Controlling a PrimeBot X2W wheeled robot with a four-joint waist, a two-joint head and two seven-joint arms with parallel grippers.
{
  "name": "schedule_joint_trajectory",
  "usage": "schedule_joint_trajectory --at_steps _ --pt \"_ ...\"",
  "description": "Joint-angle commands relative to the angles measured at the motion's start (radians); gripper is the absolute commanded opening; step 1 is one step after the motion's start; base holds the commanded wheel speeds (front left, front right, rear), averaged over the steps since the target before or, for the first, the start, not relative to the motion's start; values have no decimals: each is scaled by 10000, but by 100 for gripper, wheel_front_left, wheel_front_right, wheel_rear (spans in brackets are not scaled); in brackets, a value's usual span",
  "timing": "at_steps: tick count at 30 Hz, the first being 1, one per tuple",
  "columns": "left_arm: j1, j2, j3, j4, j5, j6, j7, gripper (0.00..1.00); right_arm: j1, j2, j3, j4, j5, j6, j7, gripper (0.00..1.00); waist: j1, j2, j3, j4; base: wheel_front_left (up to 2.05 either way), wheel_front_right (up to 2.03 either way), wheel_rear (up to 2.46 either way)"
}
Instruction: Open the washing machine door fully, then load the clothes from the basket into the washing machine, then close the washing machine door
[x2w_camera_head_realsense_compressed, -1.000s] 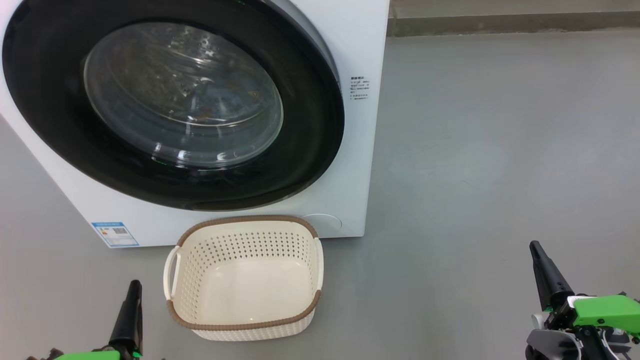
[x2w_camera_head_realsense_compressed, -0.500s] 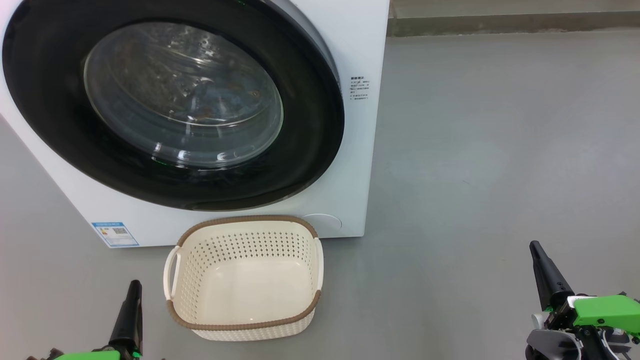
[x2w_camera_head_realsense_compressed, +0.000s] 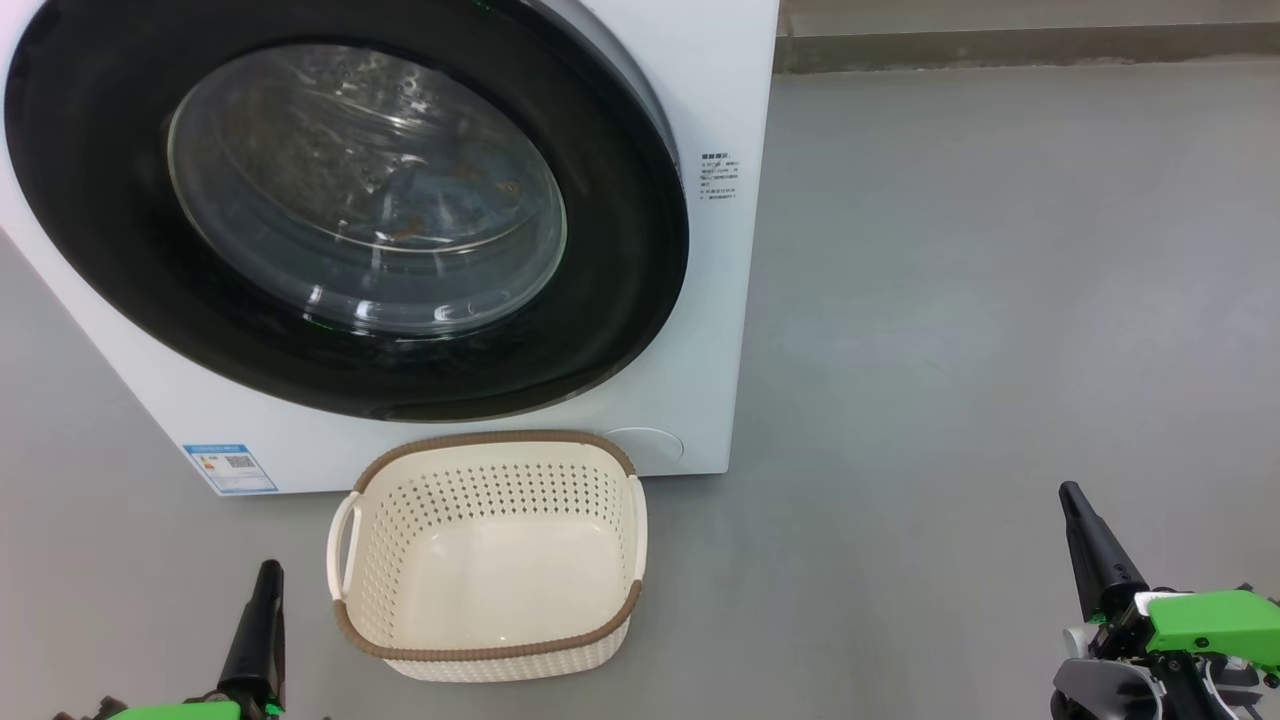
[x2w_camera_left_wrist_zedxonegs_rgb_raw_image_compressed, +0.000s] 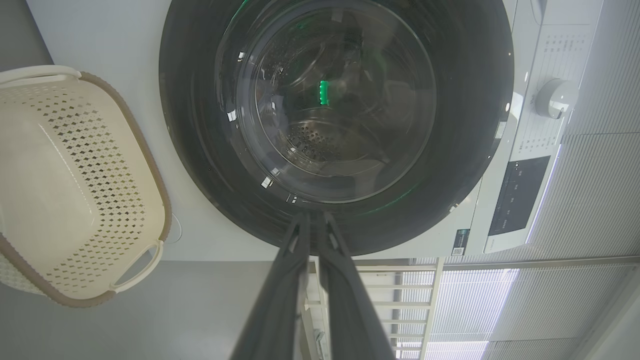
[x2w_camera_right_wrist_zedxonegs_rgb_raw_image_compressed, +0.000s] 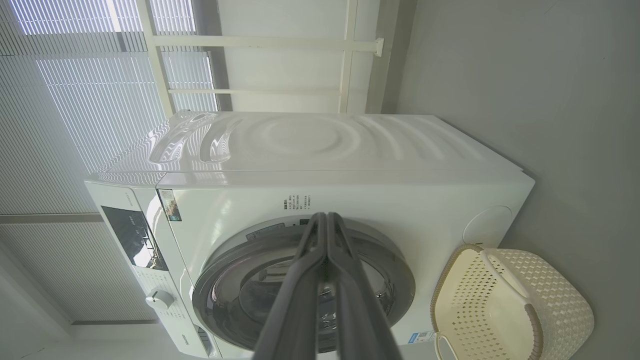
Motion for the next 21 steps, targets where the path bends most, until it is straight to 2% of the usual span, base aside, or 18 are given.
schedule_joint_trajectory --at_steps 1,21 --pt "-427 91 324 -270 -84 -23 61 0 -405 -89 185 -289 -15 19 48 0 0 0 0 0 0 0 0" --pt "-427 91 324 -270 -84 -23 61 0 -405 -89 186 -289 -13 19 47 0 0 0 0 0 0 0 0"
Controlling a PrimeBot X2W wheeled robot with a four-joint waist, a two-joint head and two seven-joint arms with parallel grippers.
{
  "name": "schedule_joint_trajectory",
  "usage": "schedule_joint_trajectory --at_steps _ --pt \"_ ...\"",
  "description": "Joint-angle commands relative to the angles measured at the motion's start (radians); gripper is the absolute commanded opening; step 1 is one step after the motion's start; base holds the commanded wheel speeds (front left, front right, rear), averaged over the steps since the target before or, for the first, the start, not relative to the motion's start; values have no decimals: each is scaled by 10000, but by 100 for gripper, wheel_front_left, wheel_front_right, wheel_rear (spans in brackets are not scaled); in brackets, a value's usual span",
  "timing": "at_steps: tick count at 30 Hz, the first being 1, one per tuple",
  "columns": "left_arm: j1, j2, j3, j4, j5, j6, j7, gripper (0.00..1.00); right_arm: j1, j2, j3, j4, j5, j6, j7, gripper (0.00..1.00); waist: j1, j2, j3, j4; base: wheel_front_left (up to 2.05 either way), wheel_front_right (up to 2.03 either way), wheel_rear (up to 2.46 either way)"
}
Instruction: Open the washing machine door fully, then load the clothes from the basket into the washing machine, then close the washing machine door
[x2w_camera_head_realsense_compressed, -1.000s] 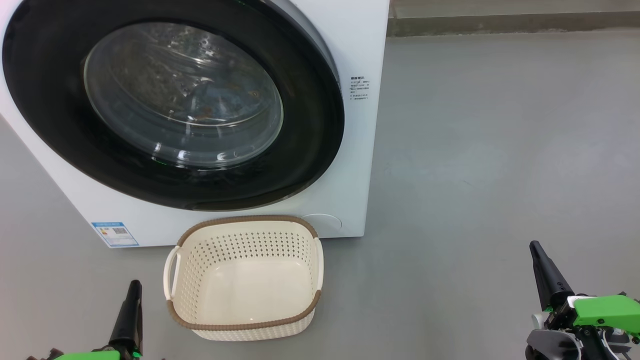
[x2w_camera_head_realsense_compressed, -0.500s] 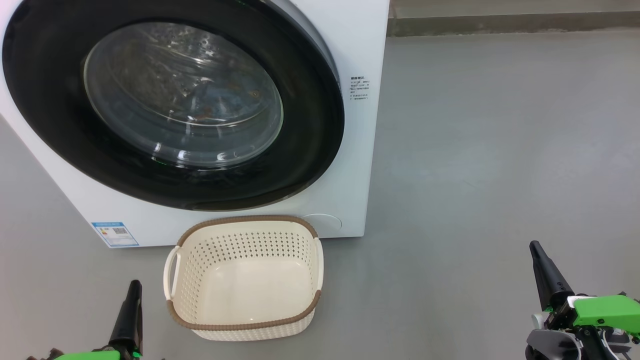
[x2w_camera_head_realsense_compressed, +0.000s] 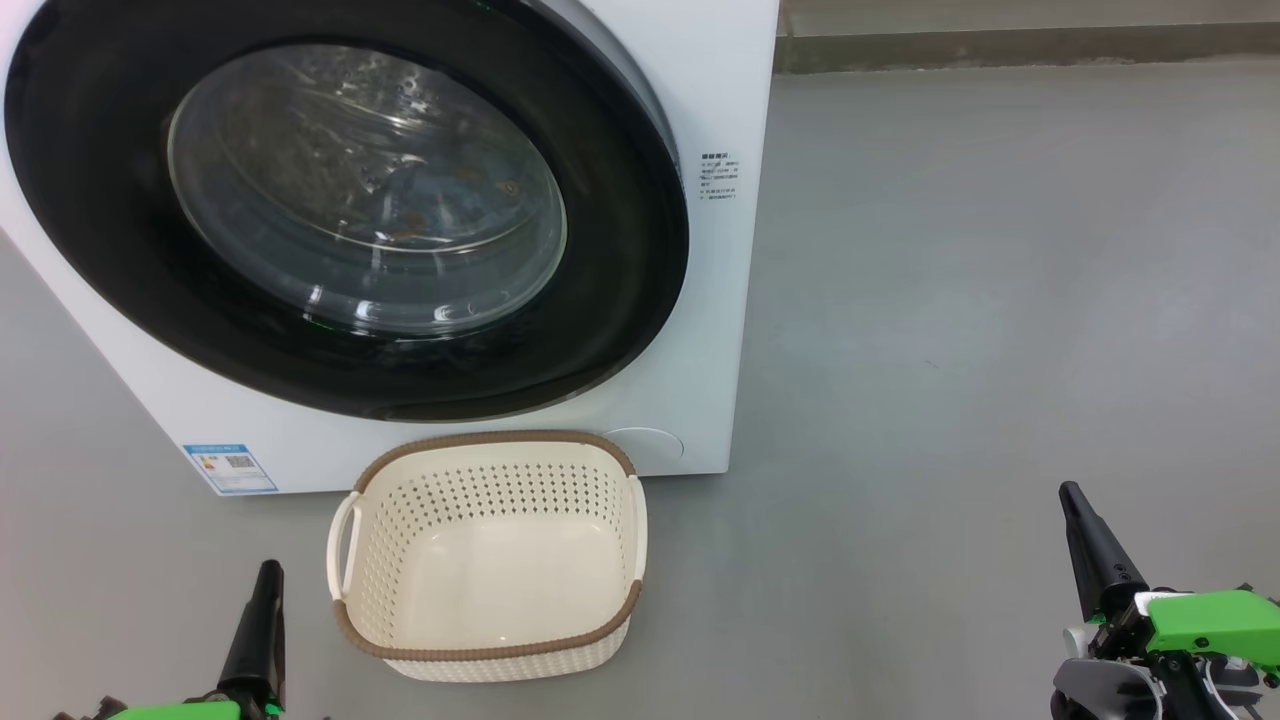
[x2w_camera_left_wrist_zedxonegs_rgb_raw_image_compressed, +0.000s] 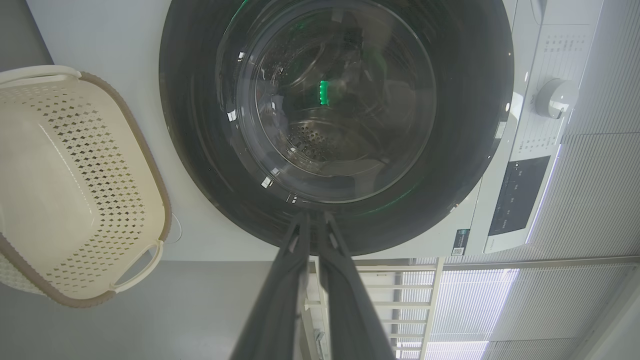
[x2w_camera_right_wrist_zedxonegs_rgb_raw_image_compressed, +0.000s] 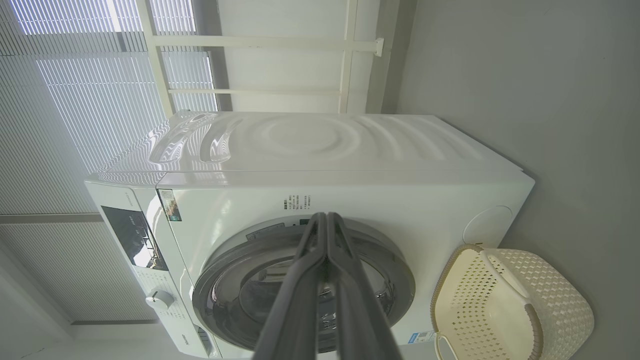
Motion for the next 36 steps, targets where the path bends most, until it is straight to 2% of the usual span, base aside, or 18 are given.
schedule_joint_trajectory --at_steps 1,36 --pt "-427 91 324 -270 -84 -23 61 0 -405 -89 186 -289 -13 19 47 0 0 0 0 0 0 0 0" --pt "-427 91 323 -270 -84 -23 61 0 -405 -89 188 -290 -12 19 45 0 0 0 0 0 0 0 0"
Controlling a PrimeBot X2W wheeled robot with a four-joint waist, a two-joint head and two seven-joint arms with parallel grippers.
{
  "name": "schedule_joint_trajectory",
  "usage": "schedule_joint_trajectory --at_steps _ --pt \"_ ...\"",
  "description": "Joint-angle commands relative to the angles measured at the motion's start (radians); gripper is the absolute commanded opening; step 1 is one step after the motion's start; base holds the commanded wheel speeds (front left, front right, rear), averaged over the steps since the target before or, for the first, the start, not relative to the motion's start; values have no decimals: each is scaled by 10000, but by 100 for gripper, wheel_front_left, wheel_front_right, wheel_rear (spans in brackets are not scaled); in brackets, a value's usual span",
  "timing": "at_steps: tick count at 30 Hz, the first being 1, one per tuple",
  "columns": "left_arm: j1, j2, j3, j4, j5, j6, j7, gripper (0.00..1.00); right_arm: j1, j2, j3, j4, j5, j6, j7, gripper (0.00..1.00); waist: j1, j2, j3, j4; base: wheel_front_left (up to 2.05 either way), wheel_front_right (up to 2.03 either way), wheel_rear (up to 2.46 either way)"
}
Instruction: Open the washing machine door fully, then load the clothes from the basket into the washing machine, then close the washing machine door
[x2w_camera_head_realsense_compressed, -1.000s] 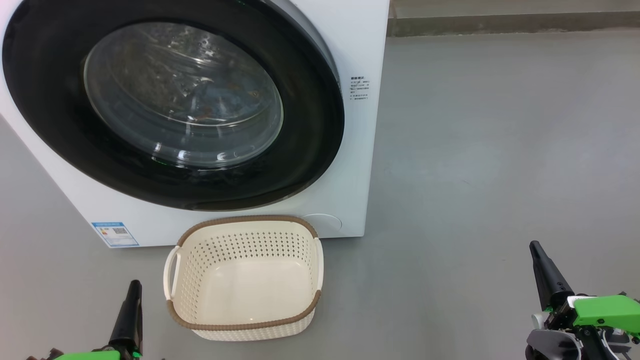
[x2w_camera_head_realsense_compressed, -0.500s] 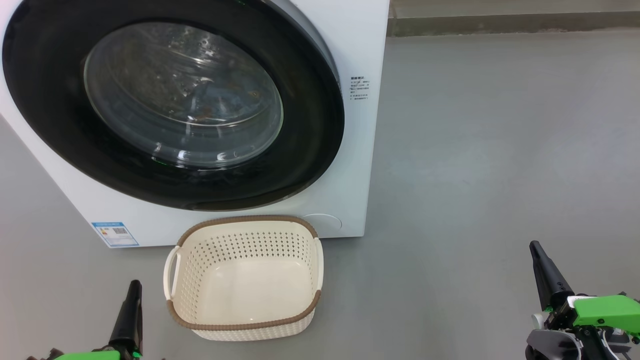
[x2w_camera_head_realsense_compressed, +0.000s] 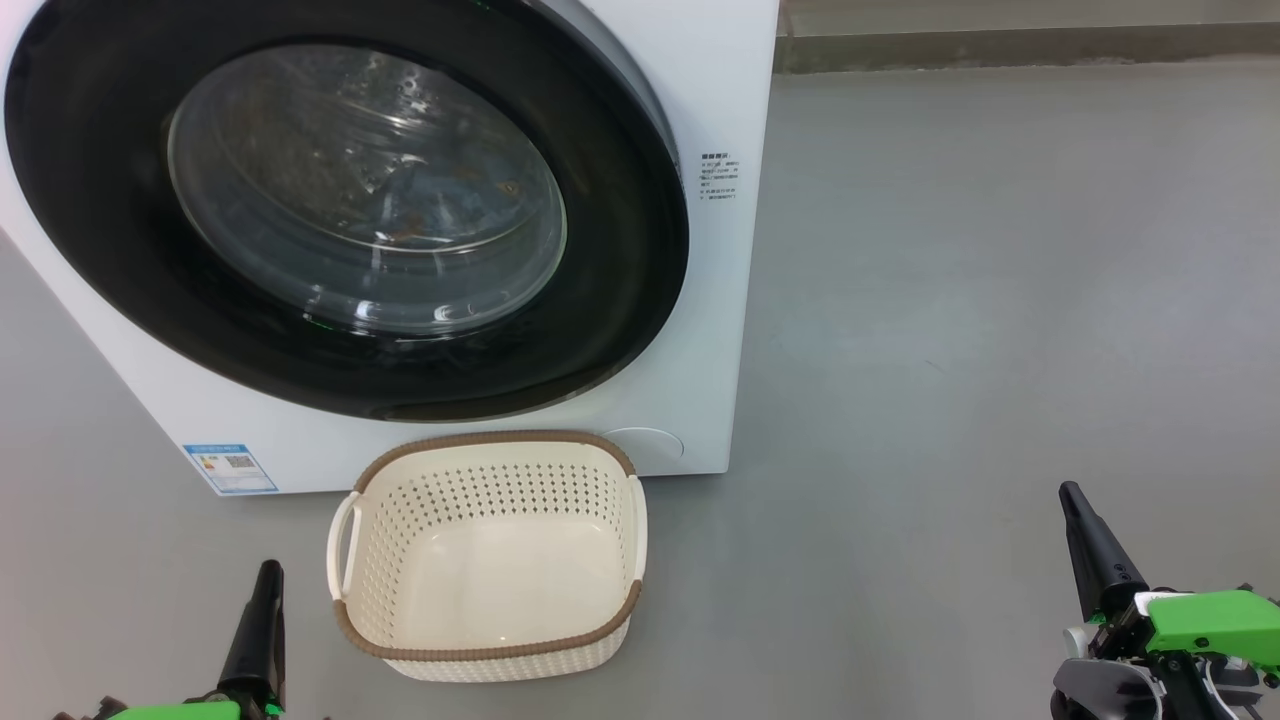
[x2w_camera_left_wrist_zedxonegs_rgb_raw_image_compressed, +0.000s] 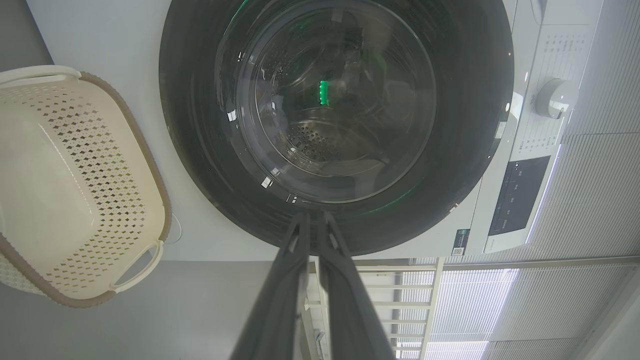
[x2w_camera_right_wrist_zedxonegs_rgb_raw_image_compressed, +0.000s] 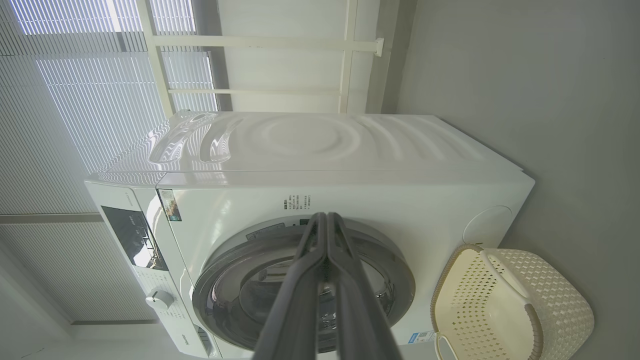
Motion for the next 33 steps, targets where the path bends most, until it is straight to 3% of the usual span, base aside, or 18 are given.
schedule_joint_trajectory --at_steps 1,33 --pt "-427 91 323 -270 -84 -23 61 0 -405 -89 188 -290 -12 19 45 0 0 0 0 0 0 0 0" --pt "-427 91 323 -270 -84 -23 61 0 -404 -89 189 -290 -11 19 44 0 0 0 0 0 0 0 0"
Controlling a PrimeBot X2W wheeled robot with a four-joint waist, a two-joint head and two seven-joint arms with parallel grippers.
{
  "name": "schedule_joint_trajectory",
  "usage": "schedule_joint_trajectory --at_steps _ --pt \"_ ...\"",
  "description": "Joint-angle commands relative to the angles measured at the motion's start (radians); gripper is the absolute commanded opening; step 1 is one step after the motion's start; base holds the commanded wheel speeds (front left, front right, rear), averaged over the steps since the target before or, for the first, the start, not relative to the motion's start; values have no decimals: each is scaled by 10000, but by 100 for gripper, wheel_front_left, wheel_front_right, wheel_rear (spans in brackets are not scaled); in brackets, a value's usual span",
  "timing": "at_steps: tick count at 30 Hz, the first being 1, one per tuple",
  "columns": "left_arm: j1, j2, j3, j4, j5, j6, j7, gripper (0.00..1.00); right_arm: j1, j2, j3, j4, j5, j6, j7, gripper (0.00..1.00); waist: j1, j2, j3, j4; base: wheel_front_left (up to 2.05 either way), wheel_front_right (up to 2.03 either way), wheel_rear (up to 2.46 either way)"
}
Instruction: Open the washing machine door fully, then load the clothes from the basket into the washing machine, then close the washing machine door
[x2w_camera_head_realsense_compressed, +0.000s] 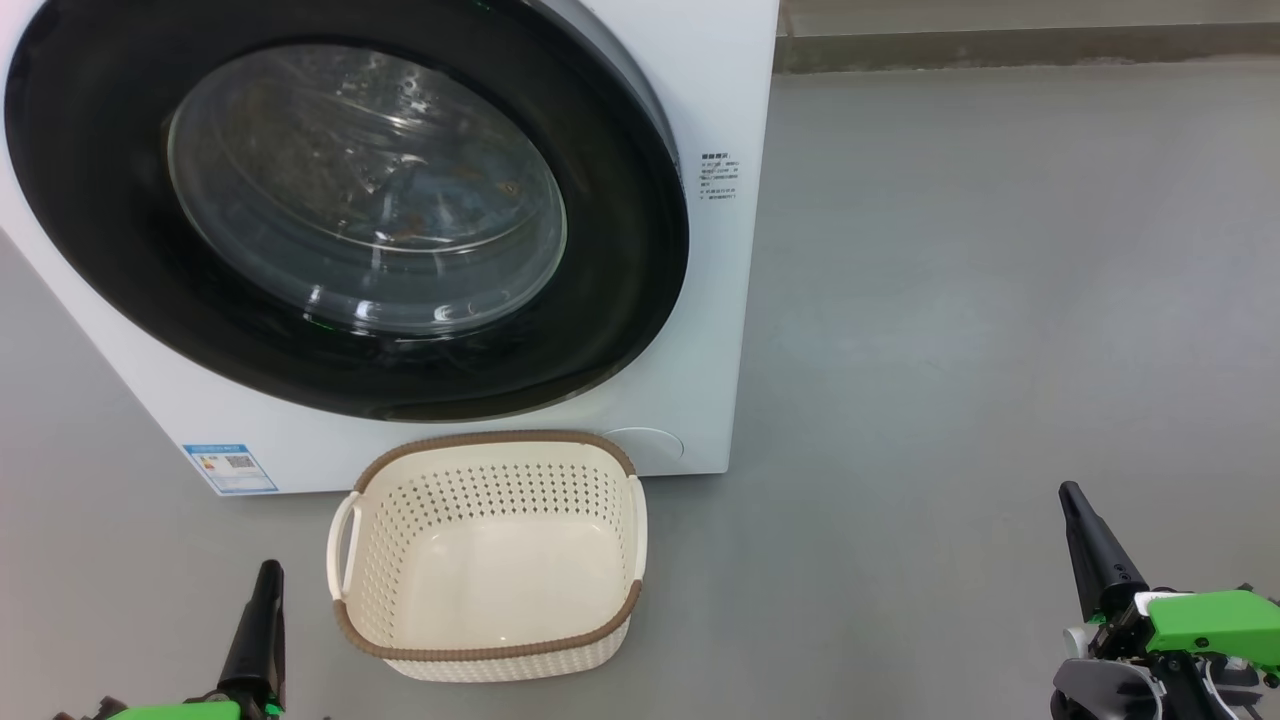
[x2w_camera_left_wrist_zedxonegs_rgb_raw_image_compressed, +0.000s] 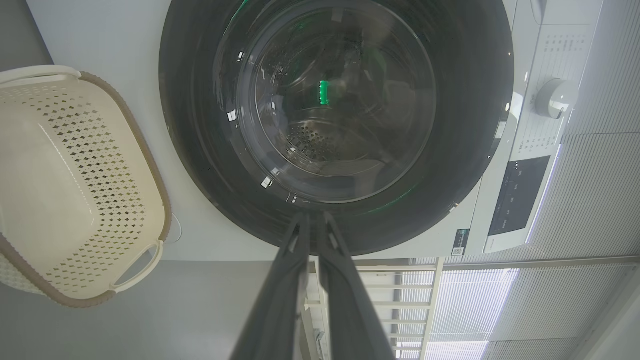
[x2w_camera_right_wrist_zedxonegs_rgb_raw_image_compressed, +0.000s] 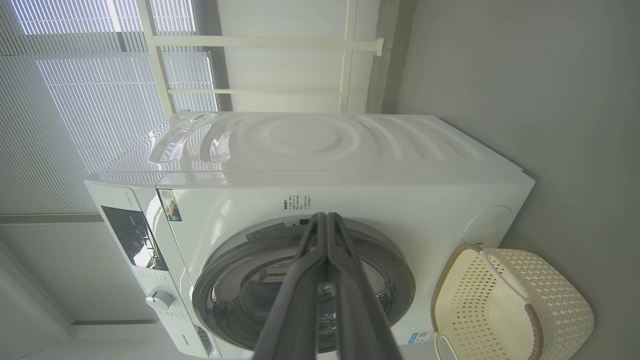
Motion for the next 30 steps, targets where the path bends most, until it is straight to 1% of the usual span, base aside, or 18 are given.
schedule_joint_trajectory --at_steps 1,30 --pt "-427 91 323 -270 -84 -23 61 0 -404 -89 189 -290 -11 19 44 0 0 0 0 0 0 0 0" --pt "-427 91 323 -270 -84 -23 61 0 -404 -89 190 -290 -10 19 44 0 0 0 0 0 0 0 0"
